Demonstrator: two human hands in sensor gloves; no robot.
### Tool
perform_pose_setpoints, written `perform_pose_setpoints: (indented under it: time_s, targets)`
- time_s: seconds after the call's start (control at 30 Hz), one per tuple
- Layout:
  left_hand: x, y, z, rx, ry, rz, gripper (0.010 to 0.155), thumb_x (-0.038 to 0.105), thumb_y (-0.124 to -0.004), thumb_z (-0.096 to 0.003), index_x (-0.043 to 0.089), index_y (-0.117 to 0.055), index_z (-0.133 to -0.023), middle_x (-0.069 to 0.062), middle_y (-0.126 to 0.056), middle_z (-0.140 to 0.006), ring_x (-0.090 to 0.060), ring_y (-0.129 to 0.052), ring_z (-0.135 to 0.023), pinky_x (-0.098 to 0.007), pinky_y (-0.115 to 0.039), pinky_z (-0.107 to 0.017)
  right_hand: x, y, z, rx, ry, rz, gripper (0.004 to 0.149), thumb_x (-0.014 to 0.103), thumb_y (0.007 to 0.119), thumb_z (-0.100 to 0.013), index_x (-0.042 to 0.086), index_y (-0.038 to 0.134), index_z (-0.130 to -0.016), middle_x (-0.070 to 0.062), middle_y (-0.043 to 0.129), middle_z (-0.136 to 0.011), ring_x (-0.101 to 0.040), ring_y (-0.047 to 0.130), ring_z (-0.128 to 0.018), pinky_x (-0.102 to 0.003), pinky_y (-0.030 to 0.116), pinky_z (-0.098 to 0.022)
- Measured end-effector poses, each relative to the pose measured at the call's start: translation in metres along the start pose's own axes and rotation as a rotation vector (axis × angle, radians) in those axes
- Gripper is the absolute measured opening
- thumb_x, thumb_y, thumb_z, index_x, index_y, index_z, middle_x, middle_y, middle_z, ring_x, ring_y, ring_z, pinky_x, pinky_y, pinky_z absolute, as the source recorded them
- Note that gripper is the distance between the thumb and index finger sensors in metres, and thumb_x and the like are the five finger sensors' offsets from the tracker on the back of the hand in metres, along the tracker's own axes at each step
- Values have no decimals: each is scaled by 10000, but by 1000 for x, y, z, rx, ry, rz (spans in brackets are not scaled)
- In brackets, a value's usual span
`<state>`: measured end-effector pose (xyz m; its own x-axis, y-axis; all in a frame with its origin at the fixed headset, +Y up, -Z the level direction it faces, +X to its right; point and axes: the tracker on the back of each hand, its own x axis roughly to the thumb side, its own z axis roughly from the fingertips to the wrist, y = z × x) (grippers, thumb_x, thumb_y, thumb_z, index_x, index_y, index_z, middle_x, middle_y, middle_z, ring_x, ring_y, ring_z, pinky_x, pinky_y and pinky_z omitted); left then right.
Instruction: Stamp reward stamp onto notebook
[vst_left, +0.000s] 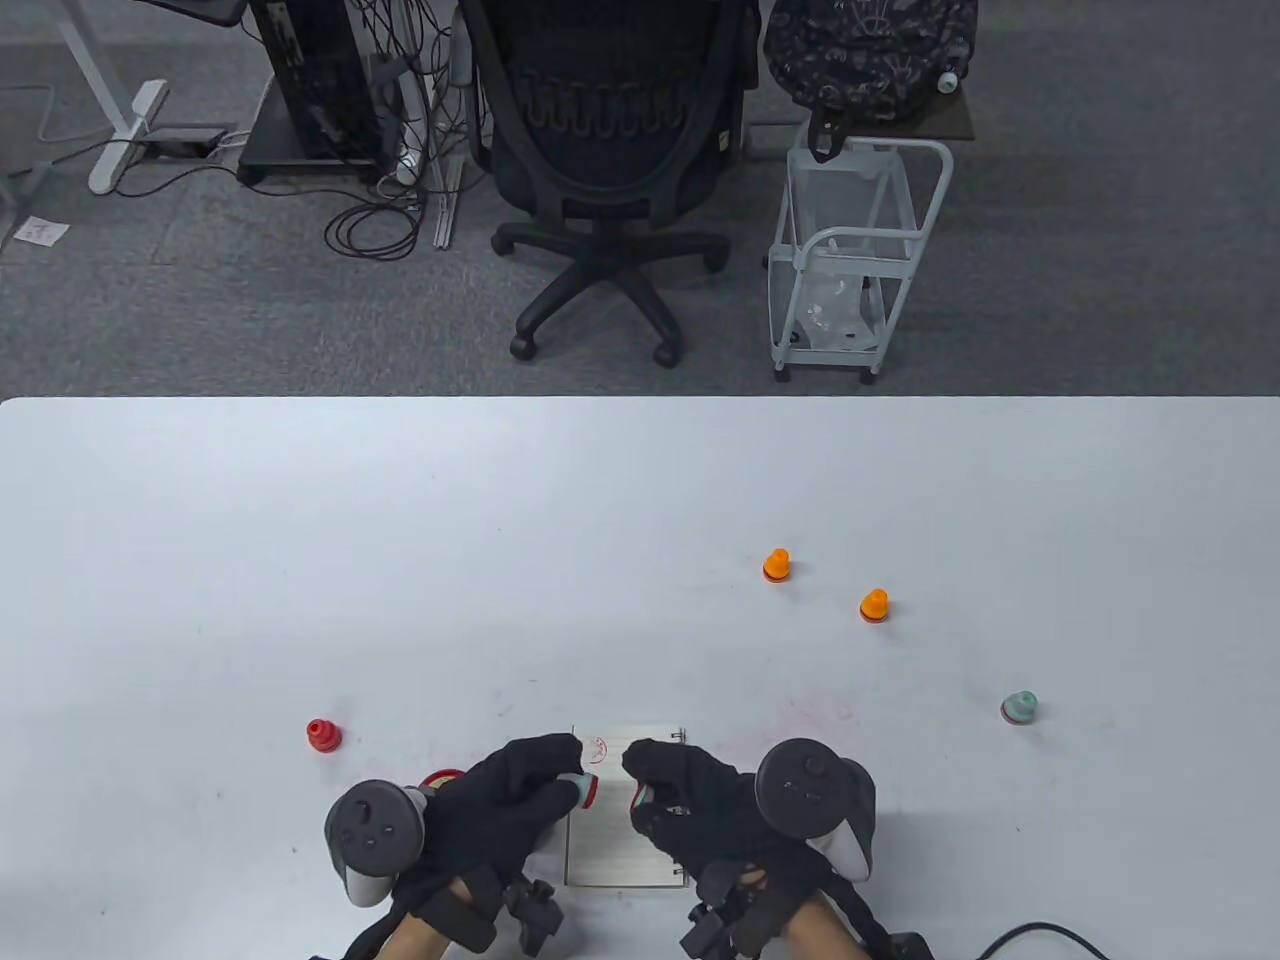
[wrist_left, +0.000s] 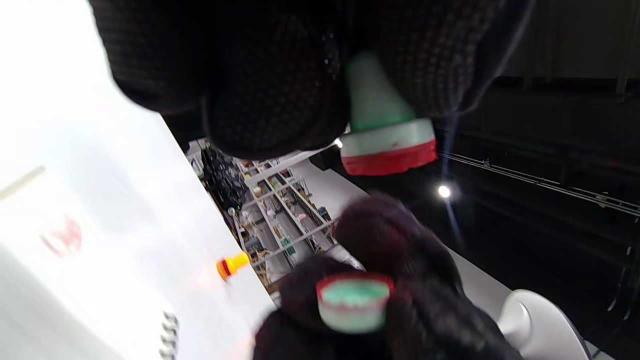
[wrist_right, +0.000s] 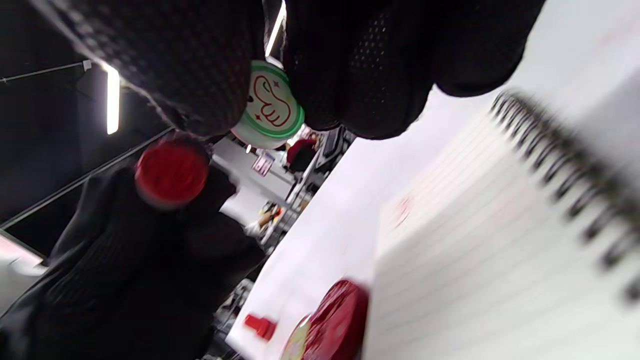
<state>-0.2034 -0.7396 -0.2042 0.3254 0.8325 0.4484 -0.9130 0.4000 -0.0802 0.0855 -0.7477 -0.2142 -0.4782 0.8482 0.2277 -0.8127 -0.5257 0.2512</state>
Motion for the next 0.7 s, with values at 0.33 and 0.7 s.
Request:
perform_pose_setpoints:
  time_s: [0.33,0.7]
  targets:
    - [0,11,0,1,-31,-107,493,331,-870,-456,104,-838,-893,-88,-962,-781,-271,-1006,-520,-475,-847,-466,-35,-9,-4,67,226,540,410,338,881,-363,299,806,-764,-12,802,-875,-351,787,-816,-668,598,-629]
    - [-1,17,-1,-29,-53,-221,490,333,-872,-458,105,-842,-891,-88,-962,-773,-275,-999,-520,-479,-839,-469,-26,5,-9,128,186,734,425,300,891,-347,330,805,-762,-37,690,-960,-370,663,-881,-679,520,-659]
